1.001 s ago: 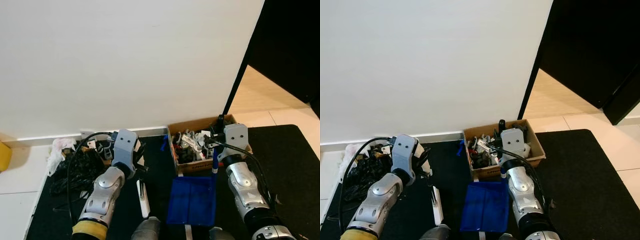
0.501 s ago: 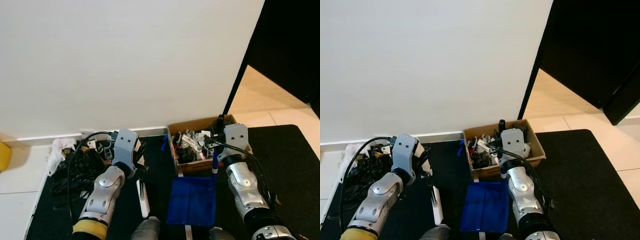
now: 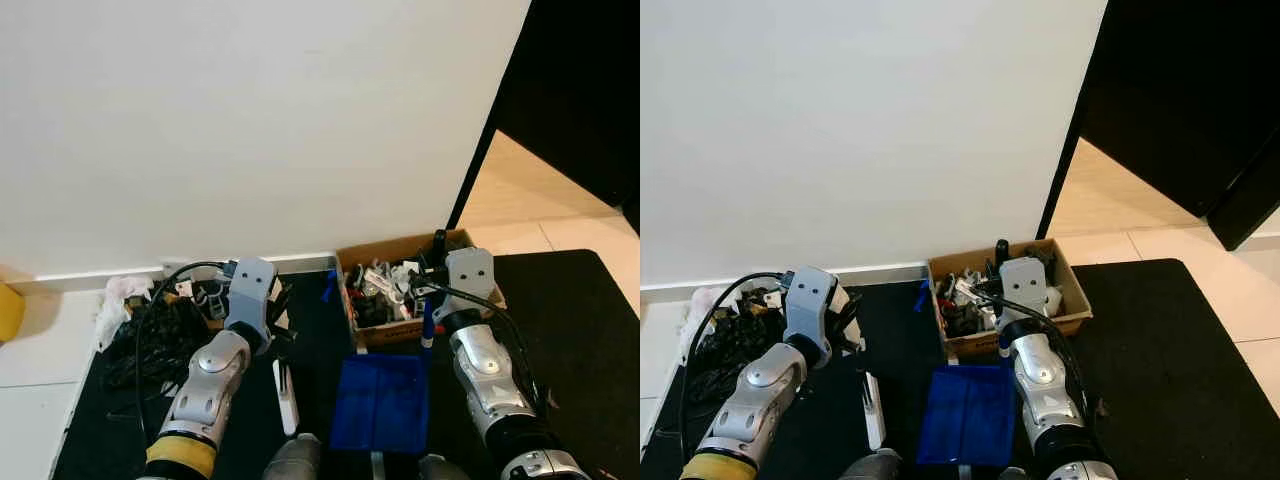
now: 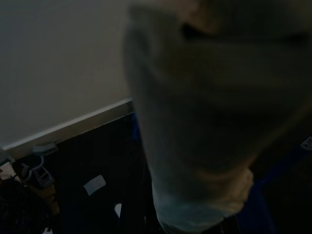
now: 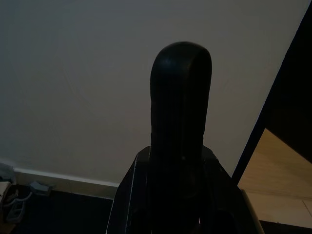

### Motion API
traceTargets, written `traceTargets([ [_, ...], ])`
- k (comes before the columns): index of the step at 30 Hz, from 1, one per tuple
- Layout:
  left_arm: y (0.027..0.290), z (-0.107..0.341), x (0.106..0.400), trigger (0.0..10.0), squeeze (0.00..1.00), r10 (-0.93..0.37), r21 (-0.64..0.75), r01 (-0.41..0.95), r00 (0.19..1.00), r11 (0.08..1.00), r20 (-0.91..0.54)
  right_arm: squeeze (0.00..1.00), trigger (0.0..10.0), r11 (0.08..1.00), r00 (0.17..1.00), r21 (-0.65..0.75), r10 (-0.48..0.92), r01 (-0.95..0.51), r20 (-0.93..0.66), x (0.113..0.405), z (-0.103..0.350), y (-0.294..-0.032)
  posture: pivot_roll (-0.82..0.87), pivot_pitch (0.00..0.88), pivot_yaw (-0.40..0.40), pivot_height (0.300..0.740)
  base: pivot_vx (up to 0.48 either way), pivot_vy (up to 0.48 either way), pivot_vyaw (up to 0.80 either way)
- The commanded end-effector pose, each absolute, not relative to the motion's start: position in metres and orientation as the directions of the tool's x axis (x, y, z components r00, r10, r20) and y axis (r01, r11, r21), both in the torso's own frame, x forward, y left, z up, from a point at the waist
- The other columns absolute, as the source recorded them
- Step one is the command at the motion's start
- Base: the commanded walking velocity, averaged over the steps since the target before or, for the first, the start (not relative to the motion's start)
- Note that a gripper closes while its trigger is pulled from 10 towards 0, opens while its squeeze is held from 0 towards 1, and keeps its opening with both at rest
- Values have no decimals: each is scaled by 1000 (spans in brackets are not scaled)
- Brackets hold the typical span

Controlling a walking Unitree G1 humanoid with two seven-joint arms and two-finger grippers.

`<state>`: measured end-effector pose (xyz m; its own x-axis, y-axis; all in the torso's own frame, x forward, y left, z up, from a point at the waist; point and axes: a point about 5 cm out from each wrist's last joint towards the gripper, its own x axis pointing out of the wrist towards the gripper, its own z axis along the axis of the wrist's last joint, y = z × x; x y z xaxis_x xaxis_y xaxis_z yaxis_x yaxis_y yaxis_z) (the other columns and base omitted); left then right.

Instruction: Sweep floor

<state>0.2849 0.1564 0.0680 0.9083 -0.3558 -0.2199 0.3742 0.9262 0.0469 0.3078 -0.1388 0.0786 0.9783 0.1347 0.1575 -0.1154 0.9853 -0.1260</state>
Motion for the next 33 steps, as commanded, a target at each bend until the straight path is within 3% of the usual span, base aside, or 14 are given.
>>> traceTargets([
  [1,163,73,287,10000,0,-342,93,366,917,926,-204,0,10000,984,972,-132,144,-121,183,310,83,-137,185,61,52,740,0,0,0],
  [15,163,70,286,10000,0,-342,93,367,916,925,-211,0,10000,982,972,-137,151,-127,178,309,81,-136,179,59,47,740,0,0,0],
  [26,165,65,281,10000,0,-337,93,365,914,926,-224,0,10000,990,992,-113,93,-82,89,300,59,-148,182,68,48,740,0,0,0],
  [33,162,64,283,10000,0,-343,93,371,911,924,-229,0,10000,983,984,-145,131,-113,123,309,69,-145,182,72,55,740,0,0,0],
])
